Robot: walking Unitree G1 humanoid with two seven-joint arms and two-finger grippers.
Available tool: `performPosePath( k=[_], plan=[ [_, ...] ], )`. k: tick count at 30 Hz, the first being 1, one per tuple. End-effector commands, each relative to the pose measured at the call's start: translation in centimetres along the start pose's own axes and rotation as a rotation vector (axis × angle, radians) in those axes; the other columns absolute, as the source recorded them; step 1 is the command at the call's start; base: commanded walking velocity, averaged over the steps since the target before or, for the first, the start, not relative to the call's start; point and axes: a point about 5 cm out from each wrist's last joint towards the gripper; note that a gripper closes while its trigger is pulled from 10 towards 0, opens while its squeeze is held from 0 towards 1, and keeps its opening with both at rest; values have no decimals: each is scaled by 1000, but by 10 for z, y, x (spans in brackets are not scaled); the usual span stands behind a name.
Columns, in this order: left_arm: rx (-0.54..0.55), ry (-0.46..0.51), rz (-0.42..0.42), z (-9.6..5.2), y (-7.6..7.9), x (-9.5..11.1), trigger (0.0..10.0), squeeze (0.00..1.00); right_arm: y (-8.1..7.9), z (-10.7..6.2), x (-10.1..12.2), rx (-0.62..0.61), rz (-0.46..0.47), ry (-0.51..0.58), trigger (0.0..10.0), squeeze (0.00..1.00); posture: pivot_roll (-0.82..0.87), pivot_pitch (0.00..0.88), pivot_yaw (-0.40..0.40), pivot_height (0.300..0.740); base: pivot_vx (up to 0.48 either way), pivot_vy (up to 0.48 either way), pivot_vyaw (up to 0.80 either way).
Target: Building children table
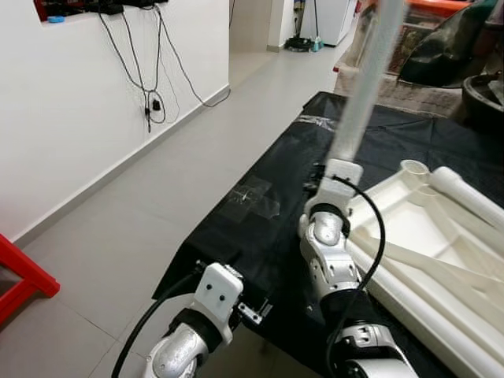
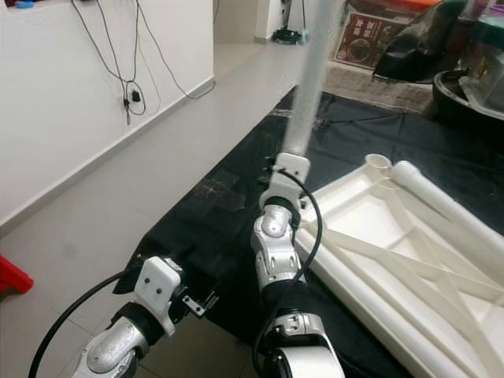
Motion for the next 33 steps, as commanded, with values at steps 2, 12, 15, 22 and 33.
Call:
performPosePath(
  k=[2, 12, 15, 22, 33],
  plan=[
    [-8, -13, -11, -2, 3, -3, 10000, 0, -21, -18, -19, 10, 121, -156, 8627, 0, 121, 96, -69, 740, 0, 0, 0],
    [-12, -15, -14, -2, 3, -4, 10000, 0, -35, -34, -16, 261, 110, -122, 10000, 1000, 115, 88, -67, 740, 0, 0, 0],
    [-12, -16, -14, -1, 3, -4, 10000, 0, -35, -36, -11, 305, 122, -87, 10000, 1000, 114, 89, -67, 740, 0, 0, 0],
    [-10, -17, -12, 0, 2, -4, 10000, 0, -23, -43, -11, 429, 88, -76, 10000, 0, 105, 96, -62, 740, 0, 0, 0],
    [-6, -20, -5, 2, -1, -6, 10000, 0, 23, -52, -11, 549, 4, -88, 10000, 0, 89, 95, -56, 740, 0, 0, 0]
  ],
)
Point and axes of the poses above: a point about 5 cm out from each wrist's last joint towards the gripper, its own z axis pointing out of the wrist towards the gripper, its own x axis along the axis of the wrist's last joint, y = z × x, and after that the axes turned 7 degrees about z, right-handed
